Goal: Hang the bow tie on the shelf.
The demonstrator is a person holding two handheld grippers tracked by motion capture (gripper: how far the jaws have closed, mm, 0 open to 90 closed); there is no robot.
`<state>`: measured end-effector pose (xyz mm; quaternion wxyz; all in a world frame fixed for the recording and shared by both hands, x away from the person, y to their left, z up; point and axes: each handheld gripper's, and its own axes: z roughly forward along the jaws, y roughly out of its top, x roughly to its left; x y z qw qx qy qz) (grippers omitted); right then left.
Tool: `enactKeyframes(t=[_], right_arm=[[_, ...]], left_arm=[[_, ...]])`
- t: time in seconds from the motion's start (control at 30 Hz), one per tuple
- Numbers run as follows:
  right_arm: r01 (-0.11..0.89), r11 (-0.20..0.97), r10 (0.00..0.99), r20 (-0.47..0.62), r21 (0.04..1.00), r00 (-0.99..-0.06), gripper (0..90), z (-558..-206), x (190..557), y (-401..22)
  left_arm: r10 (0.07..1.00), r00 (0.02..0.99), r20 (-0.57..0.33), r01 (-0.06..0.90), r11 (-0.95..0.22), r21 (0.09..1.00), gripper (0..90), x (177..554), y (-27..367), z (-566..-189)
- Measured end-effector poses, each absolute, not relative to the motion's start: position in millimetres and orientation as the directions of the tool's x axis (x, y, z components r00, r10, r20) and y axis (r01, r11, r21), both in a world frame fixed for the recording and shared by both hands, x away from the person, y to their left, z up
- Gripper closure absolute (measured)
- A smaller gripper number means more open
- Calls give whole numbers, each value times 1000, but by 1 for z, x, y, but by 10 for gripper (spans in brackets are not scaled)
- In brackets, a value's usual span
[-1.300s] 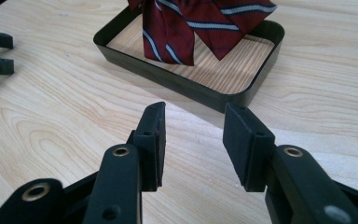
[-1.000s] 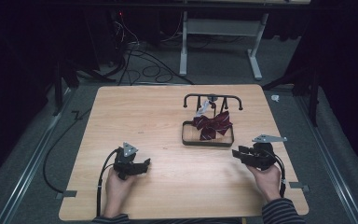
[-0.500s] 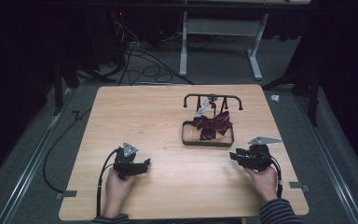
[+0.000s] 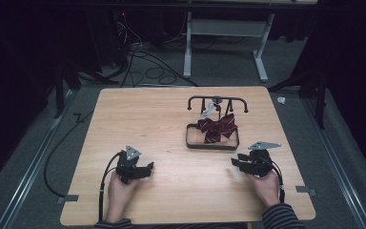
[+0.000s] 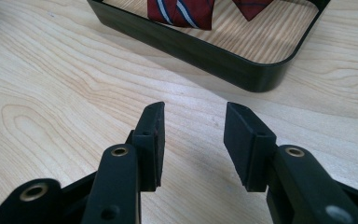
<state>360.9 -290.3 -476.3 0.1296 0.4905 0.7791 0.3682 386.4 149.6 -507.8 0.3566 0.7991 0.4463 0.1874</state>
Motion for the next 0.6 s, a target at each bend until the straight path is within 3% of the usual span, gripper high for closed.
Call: enactKeyframes(t=[0.6], right_arm=[[664,276,858,133,695,-496,595,-488,362,-279]], left_arm=[[847,531,-18,580,-348,737,214,386,150,-508]])
